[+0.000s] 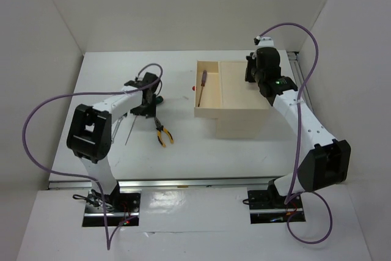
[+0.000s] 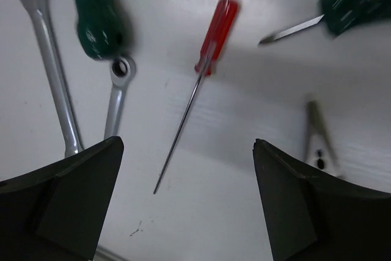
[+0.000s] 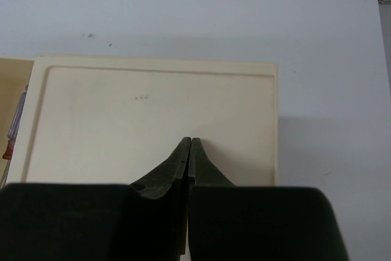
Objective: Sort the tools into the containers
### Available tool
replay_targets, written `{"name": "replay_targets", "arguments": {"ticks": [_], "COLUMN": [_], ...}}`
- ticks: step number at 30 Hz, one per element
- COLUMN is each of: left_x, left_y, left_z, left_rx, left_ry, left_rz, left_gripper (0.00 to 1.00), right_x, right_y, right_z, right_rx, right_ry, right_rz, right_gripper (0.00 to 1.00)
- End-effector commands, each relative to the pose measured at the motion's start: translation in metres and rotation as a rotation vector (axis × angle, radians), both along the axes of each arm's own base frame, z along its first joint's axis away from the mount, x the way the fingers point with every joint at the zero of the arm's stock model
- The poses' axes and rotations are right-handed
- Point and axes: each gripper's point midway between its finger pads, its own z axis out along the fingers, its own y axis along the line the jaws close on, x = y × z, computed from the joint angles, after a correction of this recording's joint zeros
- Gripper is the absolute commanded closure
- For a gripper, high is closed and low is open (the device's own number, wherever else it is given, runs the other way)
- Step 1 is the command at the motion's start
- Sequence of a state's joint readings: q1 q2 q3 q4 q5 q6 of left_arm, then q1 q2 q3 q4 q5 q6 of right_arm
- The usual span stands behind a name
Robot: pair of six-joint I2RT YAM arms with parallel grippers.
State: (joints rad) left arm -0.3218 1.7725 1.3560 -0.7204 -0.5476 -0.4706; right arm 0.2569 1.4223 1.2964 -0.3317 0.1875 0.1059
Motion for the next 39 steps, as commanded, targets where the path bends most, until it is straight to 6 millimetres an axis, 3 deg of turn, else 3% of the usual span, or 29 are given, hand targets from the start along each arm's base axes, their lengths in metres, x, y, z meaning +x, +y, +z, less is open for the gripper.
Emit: {"name": "replay_targets", "arguments": {"ticks": [1,3,8,11,13,18,19,25,29,31,37,39], "left_x": [-0.014,-0.007,0.019,0.033,0.040,0.055,0.058,0.058,0.060,0.055,0.041,0.034], "left_y": [0.016,0.012,0.016,0.007,-0.005,-0.012,-0.004,0.008,0.015,0.016,0.017,0.016], "left_z": [-0.023,-0.036,-0.035,-0.032,-0.038,-0.054,-0.054,-0.069,-0.065,-0.069,-0.084,-0.088], "left_rx": [0.030,-0.030,-0.122,-0.169,-0.240,-0.308,-0.291,-0.295,-0.278,-0.272,-0.270,-0.279], "left_ry": [0.080,0.086,0.025,-0.020,-0.020,-0.005,-0.008,0.024,0.012,0.028,0.095,0.121], "left_rz": [-0.052,-0.073,-0.108,-0.165,-0.209,-0.244,-0.221,-0.164,-0.147,-0.154,-0.145,-0.146], "left_gripper": [0.00,0.00,0.00,0.00,0.00,0.01,0.01,0.04,0.13,0.27,0.37,0.65], "right_x": [-0.014,-0.012,-0.013,-0.014,-0.014,-0.014,-0.014,-0.012,-0.014,-0.014,-0.014,-0.014], "right_y": [0.005,0.006,0.007,0.007,0.007,0.007,0.007,0.006,0.005,0.005,0.003,0.003], "right_z": [-0.053,-0.051,-0.051,-0.053,-0.053,-0.053,-0.053,-0.048,-0.050,-0.050,-0.046,-0.046], "right_rx": [-0.010,-0.008,-0.003,-0.005,-0.005,-0.005,-0.005,-0.007,-0.009,-0.009,-0.012,-0.012], "right_ry": [0.171,0.160,0.162,0.171,0.171,0.171,0.171,0.159,0.168,0.168,0.158,0.158], "right_rz": [0.047,0.047,0.055,0.055,0.055,0.055,0.055,0.047,0.047,0.047,0.039,0.039], "right_gripper": [1.00,1.00,1.00,1.00,1.00,1.00,1.00,1.00,1.00,1.00,1.00,1.00]}}
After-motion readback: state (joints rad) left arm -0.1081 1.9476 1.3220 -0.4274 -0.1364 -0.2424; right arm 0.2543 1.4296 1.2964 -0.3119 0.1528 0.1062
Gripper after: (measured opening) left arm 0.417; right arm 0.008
